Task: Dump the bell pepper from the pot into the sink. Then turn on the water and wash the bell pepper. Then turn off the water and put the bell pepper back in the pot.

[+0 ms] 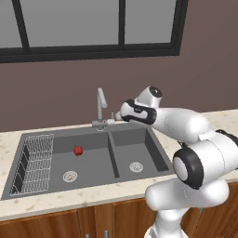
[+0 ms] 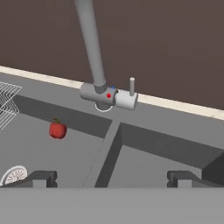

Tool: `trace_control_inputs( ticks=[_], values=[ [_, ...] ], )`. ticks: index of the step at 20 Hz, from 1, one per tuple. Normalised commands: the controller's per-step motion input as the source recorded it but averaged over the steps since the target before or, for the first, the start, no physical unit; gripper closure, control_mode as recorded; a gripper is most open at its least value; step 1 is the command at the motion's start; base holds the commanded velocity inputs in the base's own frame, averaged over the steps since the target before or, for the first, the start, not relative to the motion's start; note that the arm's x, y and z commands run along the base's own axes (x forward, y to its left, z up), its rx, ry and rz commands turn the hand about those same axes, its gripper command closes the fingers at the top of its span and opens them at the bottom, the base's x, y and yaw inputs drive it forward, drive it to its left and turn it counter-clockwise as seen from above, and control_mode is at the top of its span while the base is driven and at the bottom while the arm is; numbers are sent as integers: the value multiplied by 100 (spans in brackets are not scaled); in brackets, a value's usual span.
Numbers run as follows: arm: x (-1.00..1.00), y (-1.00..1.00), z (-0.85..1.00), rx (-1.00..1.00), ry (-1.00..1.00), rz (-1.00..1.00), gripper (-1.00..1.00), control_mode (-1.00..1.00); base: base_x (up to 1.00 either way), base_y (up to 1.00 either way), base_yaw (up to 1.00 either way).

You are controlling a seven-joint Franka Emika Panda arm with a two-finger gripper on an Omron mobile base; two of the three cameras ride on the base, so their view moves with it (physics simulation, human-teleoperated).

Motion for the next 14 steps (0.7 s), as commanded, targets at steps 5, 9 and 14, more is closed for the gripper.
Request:
trace_control_inputs(
  ticks=[5, 9, 14],
  values=[
    [31, 3, -19, 0, 0, 0, -100, -100, 0, 0, 0],
    [28, 2, -25, 0, 0, 0, -100, -100, 0, 0, 0],
    [29, 5, -15, 1, 0, 0, -100, -100, 0, 0, 0]
  ],
)
